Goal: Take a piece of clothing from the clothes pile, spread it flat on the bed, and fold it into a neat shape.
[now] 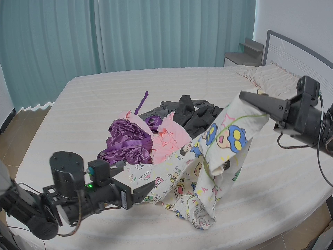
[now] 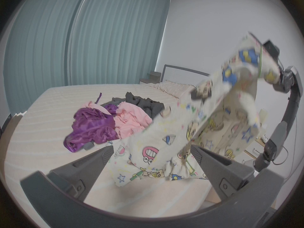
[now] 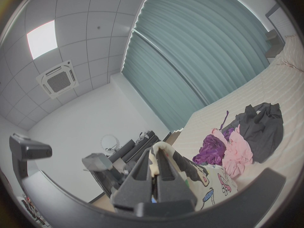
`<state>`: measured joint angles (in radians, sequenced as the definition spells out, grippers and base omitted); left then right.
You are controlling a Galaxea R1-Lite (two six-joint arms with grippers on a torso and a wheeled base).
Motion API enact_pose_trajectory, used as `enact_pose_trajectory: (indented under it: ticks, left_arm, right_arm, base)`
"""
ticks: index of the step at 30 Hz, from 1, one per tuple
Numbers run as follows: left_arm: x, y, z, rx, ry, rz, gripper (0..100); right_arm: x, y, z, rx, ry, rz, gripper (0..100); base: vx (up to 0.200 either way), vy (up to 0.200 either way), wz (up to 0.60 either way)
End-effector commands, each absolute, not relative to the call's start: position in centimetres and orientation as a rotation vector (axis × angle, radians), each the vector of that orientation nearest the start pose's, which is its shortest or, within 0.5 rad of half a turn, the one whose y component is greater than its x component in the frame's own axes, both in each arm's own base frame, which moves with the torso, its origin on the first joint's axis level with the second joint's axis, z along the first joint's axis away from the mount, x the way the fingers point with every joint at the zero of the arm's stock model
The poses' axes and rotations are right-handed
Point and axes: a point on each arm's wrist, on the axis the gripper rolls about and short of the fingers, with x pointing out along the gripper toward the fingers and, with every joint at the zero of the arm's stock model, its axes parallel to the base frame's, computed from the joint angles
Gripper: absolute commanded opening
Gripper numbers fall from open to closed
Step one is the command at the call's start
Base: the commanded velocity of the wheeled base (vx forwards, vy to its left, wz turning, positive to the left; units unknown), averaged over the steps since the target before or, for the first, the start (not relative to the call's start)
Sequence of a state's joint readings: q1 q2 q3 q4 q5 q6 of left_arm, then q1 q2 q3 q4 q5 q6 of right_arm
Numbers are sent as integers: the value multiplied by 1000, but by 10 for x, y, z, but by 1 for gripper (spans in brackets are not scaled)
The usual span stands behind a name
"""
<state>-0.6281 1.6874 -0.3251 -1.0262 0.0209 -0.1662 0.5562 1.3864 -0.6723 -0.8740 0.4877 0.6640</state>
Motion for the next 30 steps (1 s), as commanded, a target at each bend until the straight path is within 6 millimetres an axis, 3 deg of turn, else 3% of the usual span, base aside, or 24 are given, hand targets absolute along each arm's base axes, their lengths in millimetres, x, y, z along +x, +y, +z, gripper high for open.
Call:
enact_pose_trajectory:
  ticks: [1,9,17,25,30]
  left_arm:
    - [205,-180,54,-11,509,-554,100]
    - [213,-186,43,-15,485,-519,100]
    - [233,-205,33,-124,420,-447,100]
    - [237,-214,19,-135,404,-455,100]
    - [229,-219,20,-135,399,-484,100]
  right_arm:
    - [206,138,266,665,162,1021,0]
    - [209,140,261,666,175,1017,0]
    - [209,140,264,667,166,1017,0]
    - [211,141,270,671,141,1014,0]
    - [215,143,271,674,135,1001,0]
  base:
    - [0,0,0]
    - [0,0,0]
    - [0,0,0]
    - [0,0,0]
    - [0,0,0]
